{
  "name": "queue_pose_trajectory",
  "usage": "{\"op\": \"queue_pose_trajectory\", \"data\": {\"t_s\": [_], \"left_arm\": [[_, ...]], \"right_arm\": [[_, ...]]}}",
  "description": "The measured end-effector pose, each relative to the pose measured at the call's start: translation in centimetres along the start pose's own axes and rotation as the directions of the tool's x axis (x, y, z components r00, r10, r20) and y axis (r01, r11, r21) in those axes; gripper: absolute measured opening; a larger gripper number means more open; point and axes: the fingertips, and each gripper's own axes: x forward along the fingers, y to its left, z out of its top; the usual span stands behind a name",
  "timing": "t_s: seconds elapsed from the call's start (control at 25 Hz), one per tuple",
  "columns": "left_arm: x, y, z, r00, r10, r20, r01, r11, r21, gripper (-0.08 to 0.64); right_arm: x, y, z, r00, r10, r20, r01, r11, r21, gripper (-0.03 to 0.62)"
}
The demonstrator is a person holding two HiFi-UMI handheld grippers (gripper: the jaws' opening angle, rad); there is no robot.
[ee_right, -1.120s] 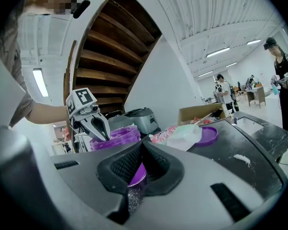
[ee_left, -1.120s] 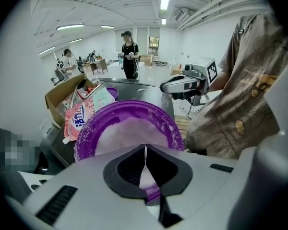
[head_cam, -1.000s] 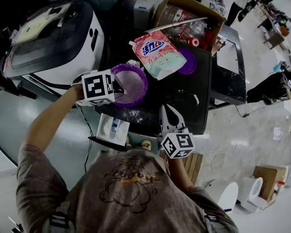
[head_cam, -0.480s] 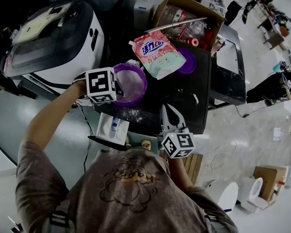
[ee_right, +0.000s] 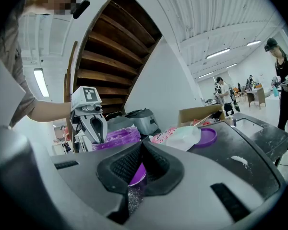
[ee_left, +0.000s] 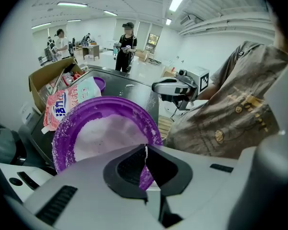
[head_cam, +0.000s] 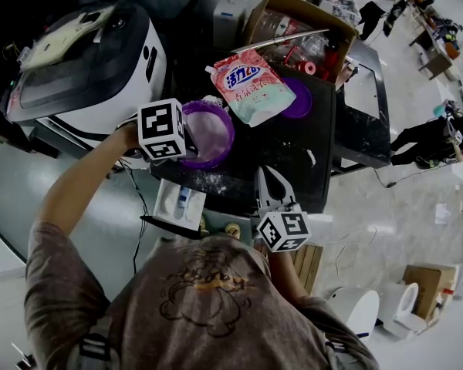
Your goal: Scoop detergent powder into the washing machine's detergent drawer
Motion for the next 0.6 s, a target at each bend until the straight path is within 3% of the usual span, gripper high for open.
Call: {"op": "queue_pose_trajectory", "data": {"t_s": [0.6], "left_arm": [[-0.99,-0.74,0.96,0.989,-0.095,0.111,0.105,0.991,-0.085,0.025]], "right_arm": [[-0.29,0.48,0.22,1.0,0.006,-0.001,-0.006,1.0,-0.01,0.002]]}}
